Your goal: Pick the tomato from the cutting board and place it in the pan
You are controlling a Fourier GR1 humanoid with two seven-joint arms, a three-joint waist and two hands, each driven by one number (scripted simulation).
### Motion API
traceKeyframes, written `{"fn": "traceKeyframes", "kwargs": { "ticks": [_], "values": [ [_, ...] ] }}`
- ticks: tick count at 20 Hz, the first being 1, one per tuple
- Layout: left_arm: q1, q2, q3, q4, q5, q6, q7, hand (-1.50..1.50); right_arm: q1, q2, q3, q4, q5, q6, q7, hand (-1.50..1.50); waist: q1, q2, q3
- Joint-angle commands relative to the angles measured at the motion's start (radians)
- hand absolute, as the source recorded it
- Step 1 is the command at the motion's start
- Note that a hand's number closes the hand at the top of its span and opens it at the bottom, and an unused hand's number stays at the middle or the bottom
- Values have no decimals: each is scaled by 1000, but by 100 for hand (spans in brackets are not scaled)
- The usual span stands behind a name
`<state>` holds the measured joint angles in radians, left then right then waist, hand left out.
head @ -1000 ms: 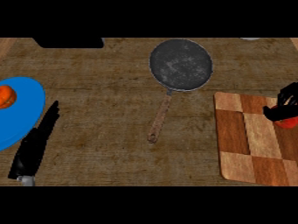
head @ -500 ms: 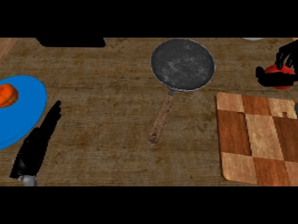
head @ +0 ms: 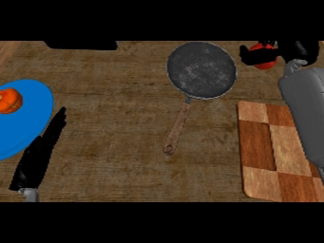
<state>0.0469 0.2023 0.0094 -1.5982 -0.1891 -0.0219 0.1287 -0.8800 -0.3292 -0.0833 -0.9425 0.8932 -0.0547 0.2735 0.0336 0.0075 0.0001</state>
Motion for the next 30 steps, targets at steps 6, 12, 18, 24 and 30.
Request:
{"fn": "traceKeyframes", "kwargs": {
  "ticks": [6,12,18,24,30],
  "values": [
    [-32,9,-19,-39,-1,-36,46,0,-233,116,-96,420,-46,-147,-87,150,37,16,1],
    [-20,-5,-31,-10,-12,-28,-14,0,-284,144,-84,613,-2,-164,-90,150,66,30,1],
    [-68,-18,-47,5,-20,-29,-1,0,-267,198,-162,710,-82,-114,-105,150,79,43,3],
    [-79,-27,-43,5,-30,-10,2,0,-294,228,-330,726,-249,-109,-85,-150,86,45,4],
    [-83,-42,-54,9,-36,-5,24,0,-268,247,-396,656,-303,-303,-266,-150,73,40,4]
  ]
}}
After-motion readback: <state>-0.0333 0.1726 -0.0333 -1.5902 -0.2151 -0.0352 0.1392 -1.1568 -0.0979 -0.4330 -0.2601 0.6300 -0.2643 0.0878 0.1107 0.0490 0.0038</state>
